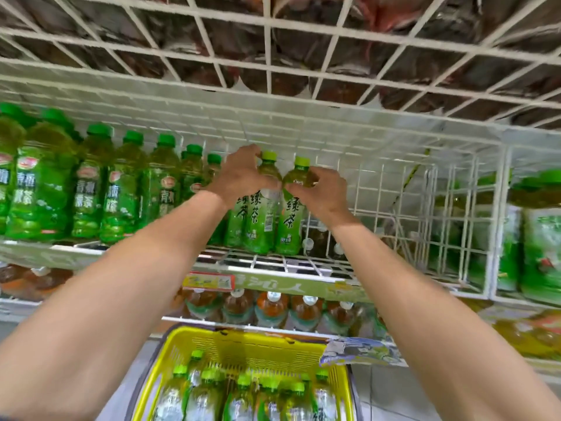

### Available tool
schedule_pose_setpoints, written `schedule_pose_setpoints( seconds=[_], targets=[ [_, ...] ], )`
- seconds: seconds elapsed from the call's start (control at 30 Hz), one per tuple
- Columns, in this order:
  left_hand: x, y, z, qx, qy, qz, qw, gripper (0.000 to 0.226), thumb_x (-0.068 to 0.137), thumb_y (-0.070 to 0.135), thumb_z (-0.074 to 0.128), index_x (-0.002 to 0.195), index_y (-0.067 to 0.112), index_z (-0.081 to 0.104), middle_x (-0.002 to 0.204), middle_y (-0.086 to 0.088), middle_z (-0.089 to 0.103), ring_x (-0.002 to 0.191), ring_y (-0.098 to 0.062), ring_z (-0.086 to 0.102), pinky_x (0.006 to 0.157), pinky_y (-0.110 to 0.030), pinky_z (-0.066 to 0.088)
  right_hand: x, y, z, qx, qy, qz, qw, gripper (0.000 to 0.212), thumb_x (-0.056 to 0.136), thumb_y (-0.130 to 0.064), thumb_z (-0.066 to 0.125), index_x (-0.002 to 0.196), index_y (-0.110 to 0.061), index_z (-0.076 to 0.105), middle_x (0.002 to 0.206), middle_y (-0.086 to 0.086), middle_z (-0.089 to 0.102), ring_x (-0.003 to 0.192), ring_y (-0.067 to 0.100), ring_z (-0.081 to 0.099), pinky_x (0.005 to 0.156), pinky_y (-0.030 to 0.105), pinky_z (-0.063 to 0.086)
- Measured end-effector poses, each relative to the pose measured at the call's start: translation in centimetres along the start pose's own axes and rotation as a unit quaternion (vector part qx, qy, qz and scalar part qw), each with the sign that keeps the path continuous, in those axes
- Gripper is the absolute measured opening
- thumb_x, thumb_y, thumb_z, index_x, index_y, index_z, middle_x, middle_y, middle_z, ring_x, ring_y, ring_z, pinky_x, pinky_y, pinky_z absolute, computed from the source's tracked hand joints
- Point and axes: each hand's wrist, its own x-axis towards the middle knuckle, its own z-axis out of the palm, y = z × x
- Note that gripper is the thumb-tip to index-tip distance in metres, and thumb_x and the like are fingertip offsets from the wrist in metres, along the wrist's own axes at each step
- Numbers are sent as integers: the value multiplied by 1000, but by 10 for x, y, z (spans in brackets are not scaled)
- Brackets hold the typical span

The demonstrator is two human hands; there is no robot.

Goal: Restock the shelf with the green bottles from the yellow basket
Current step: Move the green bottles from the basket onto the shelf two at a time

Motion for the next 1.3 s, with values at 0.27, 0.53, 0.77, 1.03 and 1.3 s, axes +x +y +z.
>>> schedule_pose_setpoints(
  seconds=[0.27,0.53,0.77,1.03,1.3],
  targets=[
    [20,2,3,109,-16,3,994,49,66,33,94,99,16,61,97,2,61,80,-9,57,58,-23,40,24,10,7,-65,-31,34,997,37,75,-47,82,104,-25,78,88,-9,71,81,5,63,70,16,42],
    [23,1,19,140,-9,29,990,62,71,28,91,119,12,54,112,-6,62,103,-26,61,82,-34,49,32,24,6,-71,-50,45,995,36,72,-47,84,100,-25,78,94,-3,77,90,13,70,82,25,54],
    [33,-1,23,189,-18,35,981,56,77,35,86,113,11,51,109,-9,55,98,-26,55,73,-33,40,36,25,15,-62,-49,51,996,37,78,-46,82,107,-24,76,93,-5,72,88,10,65,78,21,47],
    [46,-5,30,211,-56,62,974,60,75,40,86,114,15,48,109,-5,47,98,-23,48,76,-33,39,34,37,16,-49,-23,79,995,40,76,-46,82,106,-20,76,93,-6,70,91,13,67,81,23,49],
    [42,-1,30,211,-49,54,975,62,78,36,85,120,10,49,107,-6,46,96,-23,47,74,-33,38,32,37,18,-50,-24,63,996,41,78,-47,80,109,-20,75,103,-1,74,97,16,68,90,31,54]
  ],
)
